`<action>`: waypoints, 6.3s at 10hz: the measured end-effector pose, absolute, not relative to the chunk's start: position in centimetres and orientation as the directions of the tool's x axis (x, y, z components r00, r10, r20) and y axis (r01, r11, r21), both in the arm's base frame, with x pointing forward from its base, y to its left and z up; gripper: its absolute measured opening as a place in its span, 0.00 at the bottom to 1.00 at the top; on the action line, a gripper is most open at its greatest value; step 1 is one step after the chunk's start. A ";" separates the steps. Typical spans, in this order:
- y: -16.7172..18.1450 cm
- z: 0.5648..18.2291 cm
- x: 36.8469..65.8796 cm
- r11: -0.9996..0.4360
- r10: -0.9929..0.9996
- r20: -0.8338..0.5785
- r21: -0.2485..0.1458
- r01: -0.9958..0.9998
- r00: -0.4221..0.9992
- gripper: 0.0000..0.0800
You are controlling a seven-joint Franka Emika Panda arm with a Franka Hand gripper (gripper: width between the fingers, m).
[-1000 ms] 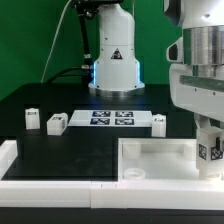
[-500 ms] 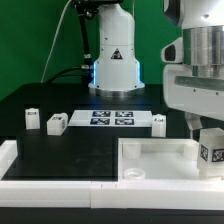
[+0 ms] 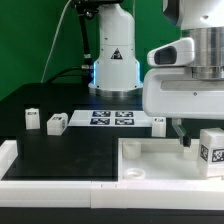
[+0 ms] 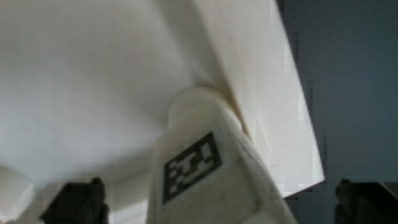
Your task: Assemble one leg
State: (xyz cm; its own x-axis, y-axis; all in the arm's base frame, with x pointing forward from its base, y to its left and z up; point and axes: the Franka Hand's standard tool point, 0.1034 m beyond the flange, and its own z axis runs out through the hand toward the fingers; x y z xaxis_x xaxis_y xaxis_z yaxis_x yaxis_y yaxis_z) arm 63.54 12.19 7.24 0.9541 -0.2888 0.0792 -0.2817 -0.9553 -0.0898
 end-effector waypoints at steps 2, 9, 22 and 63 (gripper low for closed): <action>12.2 7.2 63.5 -0.992 -0.115 0.093 -0.065 -0.109 0.989 0.81; 12.2 7.4 63.6 -0.998 0.030 0.106 -0.043 0.034 0.994 0.36; 11.8 7.2 63.5 -0.388 -0.920 -0.005 -0.118 -0.914 0.392 0.68; 12.6 7.4 63.7 -0.998 -0.065 0.181 -0.006 -0.065 0.981 0.81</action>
Offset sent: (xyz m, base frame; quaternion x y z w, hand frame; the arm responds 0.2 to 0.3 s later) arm -0.0049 0.0040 0.0068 0.0009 0.0029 -0.2468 0.9691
